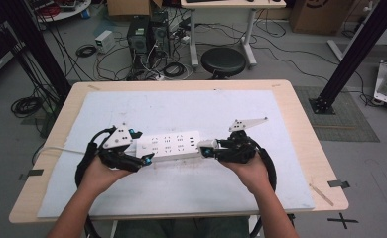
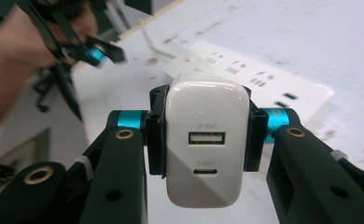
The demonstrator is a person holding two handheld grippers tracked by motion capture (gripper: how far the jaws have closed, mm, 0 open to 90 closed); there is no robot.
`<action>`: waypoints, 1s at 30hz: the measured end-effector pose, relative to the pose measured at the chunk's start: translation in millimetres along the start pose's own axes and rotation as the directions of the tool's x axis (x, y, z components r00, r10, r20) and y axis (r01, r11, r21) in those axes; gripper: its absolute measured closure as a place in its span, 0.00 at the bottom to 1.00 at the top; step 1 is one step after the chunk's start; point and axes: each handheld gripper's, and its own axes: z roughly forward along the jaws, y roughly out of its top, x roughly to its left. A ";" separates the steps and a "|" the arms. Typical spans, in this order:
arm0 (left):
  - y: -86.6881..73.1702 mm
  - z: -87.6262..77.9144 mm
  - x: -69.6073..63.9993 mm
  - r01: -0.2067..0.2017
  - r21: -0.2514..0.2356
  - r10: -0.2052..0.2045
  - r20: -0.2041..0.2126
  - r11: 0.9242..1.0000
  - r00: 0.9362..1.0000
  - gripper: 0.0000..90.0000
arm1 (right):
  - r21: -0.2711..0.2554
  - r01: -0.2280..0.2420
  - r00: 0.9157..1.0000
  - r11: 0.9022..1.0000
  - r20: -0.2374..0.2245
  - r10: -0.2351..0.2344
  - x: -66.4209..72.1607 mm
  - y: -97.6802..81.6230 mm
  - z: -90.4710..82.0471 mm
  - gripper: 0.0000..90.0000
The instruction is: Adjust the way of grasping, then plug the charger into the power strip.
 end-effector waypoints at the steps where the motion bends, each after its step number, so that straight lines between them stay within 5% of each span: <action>1: -0.1 -3.9 5.1 -0.016 0.024 0.016 -0.003 1.000 1.000 0.23 | 0.013 0.008 1.000 1.000 0.012 -0.008 -1.2 1.1 -1.5 0.70; 8: -6.4 -14.8 31.0 -0.003 0.106 0.006 -0.028 0.994 1.000 0.23 | 0.059 0.064 0.994 0.996 0.085 -0.069 -5.6 3.4 -10.9 0.70; 14: -8.7 -15.6 43.0 0.023 0.128 -0.018 -0.039 0.991 0.999 0.23 | 0.065 0.066 0.991 0.996 0.111 -0.073 -9.6 1.8 -17.8 0.70; 20: -9.9 -15.7 46.1 0.042 0.131 -0.037 -0.046 0.990 0.998 0.23 | 0.091 0.146 0.982 0.985 0.105 -0.155 -8.7 6.7 -22.1 0.70; 24: -11.3 -17.8 44.5 0.045 0.137 -0.039 -0.045 0.990 0.998 0.23 | 0.155 0.229 0.954 0.961 0.162 -0.253 -0.7 18.5 -17.6 0.70; 26: -12.5 -18.2 43.8 0.048 0.136 -0.042 -0.043 0.989 0.998 0.23 | 0.177 0.226 0.947 0.958 0.189 -0.258 0.9 21.4 -16.1 0.70; 28: -13.5 -18.1 43.2 0.045 0.131 -0.040 -0.040 0.990 0.998 0.23 | 0.257 0.229 0.923 0.939 0.249 -0.293 2.4 29.9 -11.5 0.70; 30: -15.5 -18.9 42.1 0.042 0.132 -0.038 -0.036 0.990 0.999 0.23 | 0.276 0.228 0.918 0.934 0.258 -0.301 2.6 31.9 -9.9 0.70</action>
